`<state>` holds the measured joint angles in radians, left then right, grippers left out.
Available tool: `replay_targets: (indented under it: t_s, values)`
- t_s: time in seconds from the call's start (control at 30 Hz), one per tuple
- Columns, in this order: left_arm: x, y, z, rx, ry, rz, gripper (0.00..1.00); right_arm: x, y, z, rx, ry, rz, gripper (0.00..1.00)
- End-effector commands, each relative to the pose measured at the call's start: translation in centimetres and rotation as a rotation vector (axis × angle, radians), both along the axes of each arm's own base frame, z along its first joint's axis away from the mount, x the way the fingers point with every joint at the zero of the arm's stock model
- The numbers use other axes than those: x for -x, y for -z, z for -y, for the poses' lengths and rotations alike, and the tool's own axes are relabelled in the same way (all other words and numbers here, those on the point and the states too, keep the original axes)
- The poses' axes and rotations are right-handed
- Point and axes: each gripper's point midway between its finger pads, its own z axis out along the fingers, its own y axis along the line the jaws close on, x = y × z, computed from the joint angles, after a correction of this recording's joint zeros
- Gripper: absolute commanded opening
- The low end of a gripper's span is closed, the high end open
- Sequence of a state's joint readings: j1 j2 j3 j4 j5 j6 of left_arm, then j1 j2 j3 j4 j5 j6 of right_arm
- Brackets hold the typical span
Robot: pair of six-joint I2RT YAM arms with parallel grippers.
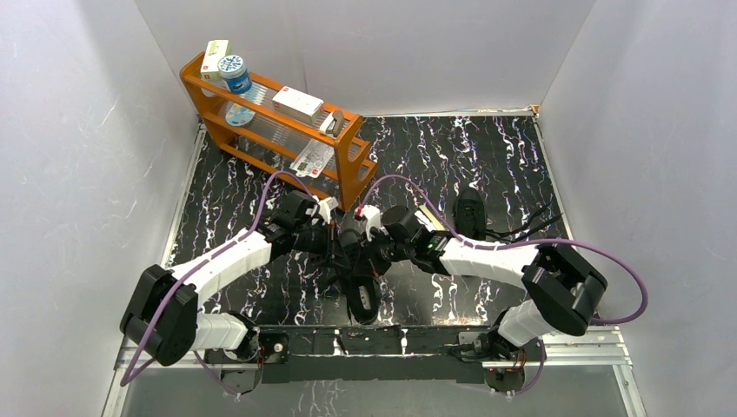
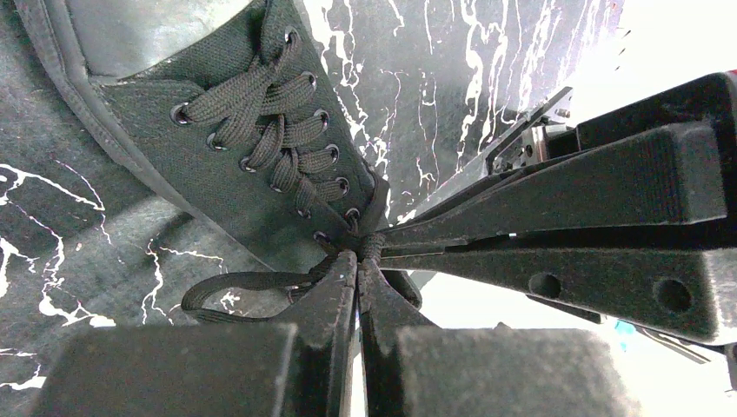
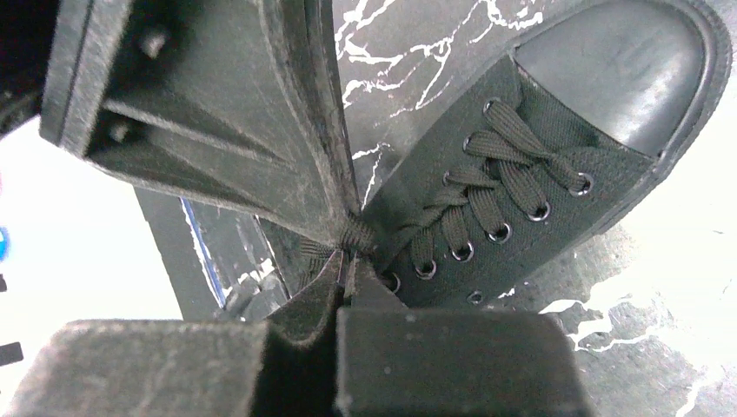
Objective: Tie the shoes
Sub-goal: Cross the shoelace with the shoelace.
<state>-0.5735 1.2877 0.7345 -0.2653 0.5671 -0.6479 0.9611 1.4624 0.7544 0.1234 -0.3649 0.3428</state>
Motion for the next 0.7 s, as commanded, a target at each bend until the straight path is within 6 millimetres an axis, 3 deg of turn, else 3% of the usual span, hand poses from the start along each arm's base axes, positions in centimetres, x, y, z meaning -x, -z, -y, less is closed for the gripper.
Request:
replay_targets:
  t_s: [0.0,0.4,0.67]
  values:
    - [0.8,-1.6,0.3,0.044,0.029,0.010,0.00,-1.0,-1.9,-1.6,-0.103,0.062,0.012,0.00]
    - [2.0,-1.7,0.1,0.068,0.040,-0.021,0.00,-2.3,0.0,-0.3,-0.097,0.319,-0.105,0.00]
    - [2.7,-1.5,0.3,0.092,0.056,-0.060,0.00,-1.2,0.0,-1.8,-0.159,0.273,-0.148,0.00]
